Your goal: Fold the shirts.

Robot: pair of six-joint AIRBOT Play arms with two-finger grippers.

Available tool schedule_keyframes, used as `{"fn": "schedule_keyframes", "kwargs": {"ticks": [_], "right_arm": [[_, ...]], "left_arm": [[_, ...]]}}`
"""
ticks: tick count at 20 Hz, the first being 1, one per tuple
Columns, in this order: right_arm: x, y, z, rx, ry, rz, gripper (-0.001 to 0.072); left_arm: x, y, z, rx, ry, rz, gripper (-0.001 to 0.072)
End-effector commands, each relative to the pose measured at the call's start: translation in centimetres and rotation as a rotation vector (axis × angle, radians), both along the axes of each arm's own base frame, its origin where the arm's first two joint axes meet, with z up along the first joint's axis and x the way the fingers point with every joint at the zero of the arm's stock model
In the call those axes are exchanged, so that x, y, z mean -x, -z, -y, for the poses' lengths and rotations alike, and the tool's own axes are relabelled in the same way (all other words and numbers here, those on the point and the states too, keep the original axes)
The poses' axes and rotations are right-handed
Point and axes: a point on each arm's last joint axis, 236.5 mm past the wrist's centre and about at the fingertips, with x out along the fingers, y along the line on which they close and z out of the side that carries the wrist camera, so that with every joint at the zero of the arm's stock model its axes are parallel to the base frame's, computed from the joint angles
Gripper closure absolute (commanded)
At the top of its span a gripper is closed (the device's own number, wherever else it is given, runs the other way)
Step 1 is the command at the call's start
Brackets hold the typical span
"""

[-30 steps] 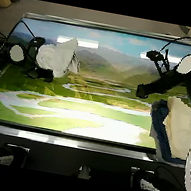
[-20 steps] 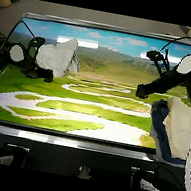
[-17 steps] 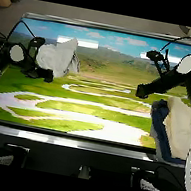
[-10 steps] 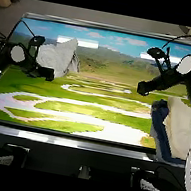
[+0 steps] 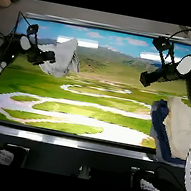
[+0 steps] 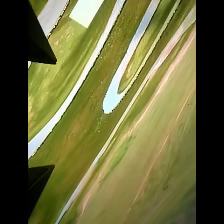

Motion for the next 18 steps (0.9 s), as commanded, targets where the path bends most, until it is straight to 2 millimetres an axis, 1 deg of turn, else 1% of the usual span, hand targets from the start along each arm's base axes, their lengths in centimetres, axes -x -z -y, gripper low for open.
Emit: {"fn": "schedule_keyframes", "kwargs": {"ticks": [1,4,5,6,7,8,9,10,11,12,13,14,15,16,17,18], "right_arm": [[-0.3,-0.2,0.0,-0.001,0.001,0.015,0.003],[-0.3,-0.2,0.0,0.0,0.0,0.015,0.003],[-0.3,-0.2,0.0,0.006,-0.011,0.018,0.003],[-0.1,-0.3,0.0,0.013,-0.021,0.014,0.003],[0.2,-0.5,0.0,0.018,-0.032,0.014,0.003],[0.5,-1.1,0.1,0.032,-0.046,0.025,0.003],[0.8,-2.2,0.6,0.056,-0.053,0.051,0.003],[1.1,-3.6,1.2,0.081,-0.055,0.087,0.003],[1.5,-5.4,2.0,0.114,-0.046,0.136,0.003],[2.0,-7.5,2.9,0.145,-0.034,0.192,0.003],[2.8,-9.8,3.8,0.178,-0.02,0.252,0.003],[3.8,-12.5,4.7,0.206,-0.003,0.321,0.003],[5.2,-15.3,5.5,0.226,0.014,0.392,0.003],[6.7,-17.7,5.9,0.233,0.027,0.453,0.003],[8.4,-19.9,6.2,0.23,0.035,0.51,0.0031],[10.2,-22.0,6.4,0.223,0.044,0.567,0.0031]], "left_arm": [[-1.3,6.3,-0.1,0.105,-0.062,-0.167,0.002],[-1.0,9.7,1.7,0.179,-0.07,-0.231,0.006],[-0.9,10.1,2.2,0.196,-0.063,-0.241,0.023],[-1.0,9.8,2.9,0.22,-0.022,-0.231,0.0579],[-1.4,8.6,3.8,0.249,0.033,-0.199,0.0681],[-2.3,6.3,4.6,0.272,0.086,-0.14,0.0682],[-3.4,2.8,5.0,0.274,0.133,-0.053,0.0682],[-4.2,-1.4,5.3,0.252,0.186,0.044,0.0682],[-4.6,-6.9,5.8,0.22,0.249,0.165,0.0682],[-4.2,-12.6,6.4,0.196,0.295,0.28,0.0682],[-2.7,-18.9,7.2,0.175,0.334,0.403,0.0682],[-0.6,-24.6,7.9,0.161,0.364,0.513,0.0682],[2.2,-29.7,8.8,0.149,0.395,0.619,0.0682],[5.8,-34.9,9.9,0.148,0.429,0.727,0.0681],[9.0,-38.4,10.9,0.154,0.462,0.805,0.0682],[12.0,-41.0,11.9,0.162,0.495,0.864,0.0681]]}}
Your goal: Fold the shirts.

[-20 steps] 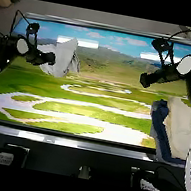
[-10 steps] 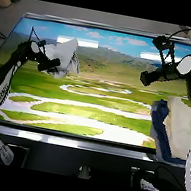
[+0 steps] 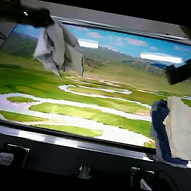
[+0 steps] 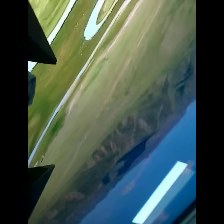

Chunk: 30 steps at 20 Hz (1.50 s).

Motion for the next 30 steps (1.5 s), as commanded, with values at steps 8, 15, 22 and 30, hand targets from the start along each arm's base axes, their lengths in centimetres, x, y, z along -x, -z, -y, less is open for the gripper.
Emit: {"fn": "schedule_keyframes", "kwargs": {"ticks": [8,15,22,30], "right_arm": [[12.7,-9.1,3.1,0.028,0.057,0.22,0.0031],[8.8,1.2,2.4,0.045,0.061,-0.205,0.0031],[4.1,13.2,-5.9,-0.155,-0.162,-0.6,0.0031],[9.9,25.2,-11.8,-0.408,-0.284,-0.916,0.0029]], "left_arm": [[17.1,-1.1,13.3,0.003,0.35,0.016,0.0682],[18.8,29.4,20.2,-0.075,0.272,-0.552,0.0681],[12.6,24.7,11.5,-0.27,0.235,-0.549,-0.0012],[13.6,31.5,-1.0,-0.264,0.022,-0.807,-0.0009]]}}
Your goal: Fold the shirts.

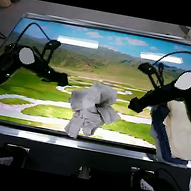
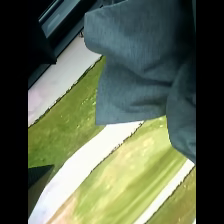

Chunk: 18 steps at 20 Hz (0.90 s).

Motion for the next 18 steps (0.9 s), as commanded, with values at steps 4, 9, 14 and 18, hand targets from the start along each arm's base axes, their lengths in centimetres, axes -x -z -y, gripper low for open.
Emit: {"fn": "schedule_keyframes", "kwargs": {"ticks": [4,9,14,18], "right_arm": [[3.5,5.4,-2.1,-0.099,-0.006,-0.139,0.0029],[4.4,5.6,-3.3,-0.162,-0.035,-0.173,0.0007],[5.6,5.3,-7.0,-0.356,-0.079,-0.183,0.0003],[5.5,7.1,-9.8,-0.329,-0.137,-0.137,0.0002]], "left_arm": [[2.6,9.1,2.5,0.235,-0.153,-0.219,-0.0008],[1.7,10.9,7.3,0.412,-0.168,-0.261,0.0002],[1.7,11.7,7.8,0.415,-0.158,-0.272,0.068],[1.5,10.8,7.8,0.42,-0.135,-0.244,0.0681]]}}
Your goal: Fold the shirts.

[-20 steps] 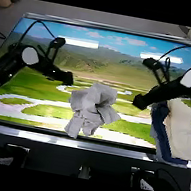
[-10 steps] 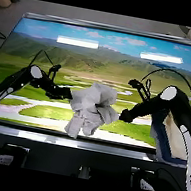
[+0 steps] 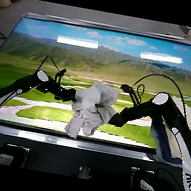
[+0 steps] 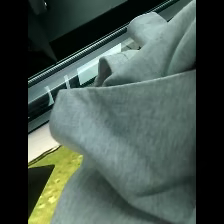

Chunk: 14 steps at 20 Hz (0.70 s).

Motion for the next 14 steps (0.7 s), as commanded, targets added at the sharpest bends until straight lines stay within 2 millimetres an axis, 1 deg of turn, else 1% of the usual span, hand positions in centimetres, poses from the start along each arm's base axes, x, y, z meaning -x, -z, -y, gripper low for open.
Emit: {"fn": "schedule_keyframes", "kwargs": {"ticks": [1,3,4,5,6,7,8,9,10,11,12,13,14], "right_arm": [[-0.8,1.8,-3.2,-0.01,-0.019,0.066,0.0002],[-1.2,3.5,-4.1,0.022,-0.022,0.084,0.0007],[-1.6,4.1,-3.9,0.043,-0.009,0.091,0.0014],[-2.0,4.4,-3.5,0.067,0.01,0.097,0.0068],[-2.4,4.5,-2.8,0.093,0.009,0.105,0.0304],[-2.7,4.6,-1.6,0.144,0.009,0.109,0.0694],[-3.1,4.3,-0.6,0.189,0.003,0.123,0.0684],[-3.8,3.4,0.4,0.228,-0.025,0.164,0.0684],[-4.8,1.9,1.5,0.264,-0.043,0.221,0.0684],[-6.2,-0.6,2.7,0.299,-0.051,0.3,0.0684],[-7.9,-3.9,3.8,0.325,-0.041,0.392,0.0684],[-9.9,-8.6,5.2,0.343,-0.002,0.517,0.0684],[-11.7,-14.4,6.4,0.342,0.056,0.665,0.0684]], "left_arm": [[-0.2,-0.7,0.3,0.015,0.006,0.024,0.0681],[-0.3,-1.3,0.3,0.019,0.007,0.039,0.0681],[-0.4,-1.8,0.4,0.022,0.012,0.056,0.0681],[-0.6,-2.5,0.4,0.024,0.023,0.084,0.0681],[-0.8,-3.4,0.4,0.027,0.04,0.121,0.0681],[-0.9,-4.5,0.4,0.031,0.059,0.164,0.0681],[-1.2,-5.8,0.4,0.036,0.07,0.207,0.0681],[-1.7,-7.6,0.3,0.044,0.07,0.256,0.0681],[-2.4,-9.9,0.0,0.051,0.062,0.317,0.0682],[-3.3,-12.6,-0.6,0.048,0.055,0.39,0.0682],[-4.3,-15.9,-1.5,0.035,0.047,0.483,0.0682],[-5.4,-20.2,-2.9,0.012,0.033,0.6,0.0682],[-6.1,-25.0,-4.2,-0.007,0.014,0.723,0.0682]]}}
